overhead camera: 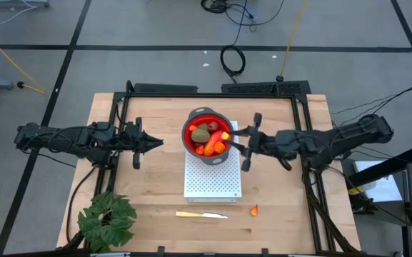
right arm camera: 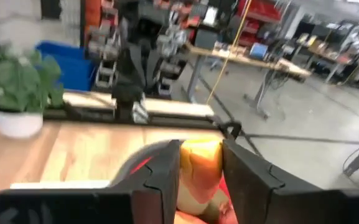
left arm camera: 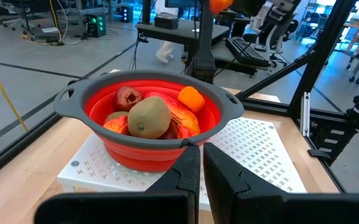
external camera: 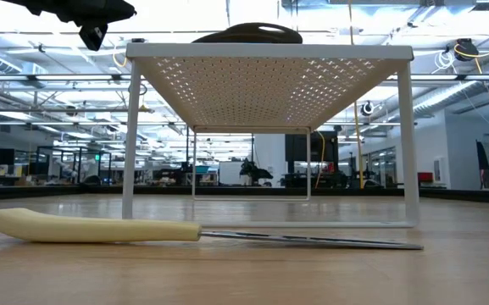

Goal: Pick & Place Fruit
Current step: Put the peach into the red strainer bowl on the shelf

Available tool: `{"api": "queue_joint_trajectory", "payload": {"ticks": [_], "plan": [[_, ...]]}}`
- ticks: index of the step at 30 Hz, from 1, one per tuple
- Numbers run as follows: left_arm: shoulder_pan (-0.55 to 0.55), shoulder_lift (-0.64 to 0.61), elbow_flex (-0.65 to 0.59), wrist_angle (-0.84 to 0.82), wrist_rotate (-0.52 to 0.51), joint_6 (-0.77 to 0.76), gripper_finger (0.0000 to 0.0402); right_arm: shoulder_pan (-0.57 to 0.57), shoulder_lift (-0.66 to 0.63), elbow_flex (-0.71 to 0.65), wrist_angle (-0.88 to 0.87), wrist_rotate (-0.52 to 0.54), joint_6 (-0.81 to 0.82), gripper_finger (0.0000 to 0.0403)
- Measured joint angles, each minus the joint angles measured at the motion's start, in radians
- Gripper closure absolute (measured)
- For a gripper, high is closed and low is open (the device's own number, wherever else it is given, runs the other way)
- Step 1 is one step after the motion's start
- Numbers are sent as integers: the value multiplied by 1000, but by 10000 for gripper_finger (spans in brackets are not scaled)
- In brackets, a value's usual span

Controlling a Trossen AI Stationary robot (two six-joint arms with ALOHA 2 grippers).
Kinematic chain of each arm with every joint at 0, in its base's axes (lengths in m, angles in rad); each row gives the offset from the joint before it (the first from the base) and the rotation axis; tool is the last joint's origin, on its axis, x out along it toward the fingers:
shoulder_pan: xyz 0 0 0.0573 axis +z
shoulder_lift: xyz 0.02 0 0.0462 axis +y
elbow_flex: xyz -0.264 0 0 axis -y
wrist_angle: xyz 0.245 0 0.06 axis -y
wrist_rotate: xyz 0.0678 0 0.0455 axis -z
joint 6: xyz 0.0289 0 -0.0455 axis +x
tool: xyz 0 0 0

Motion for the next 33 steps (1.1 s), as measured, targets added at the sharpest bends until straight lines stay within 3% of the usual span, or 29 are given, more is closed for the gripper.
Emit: {"api": "queue_joint_trajectory", "payload": {"ticks": [16, 33], "plan": [[0, 0, 0, -2, 1, 0, 380, -199, 125, 31, -153, -332, 61, 297], [0, 0, 0, -8, 1, 6, 380, -241, 154, 31, -267, -350, 61, 297]]}}
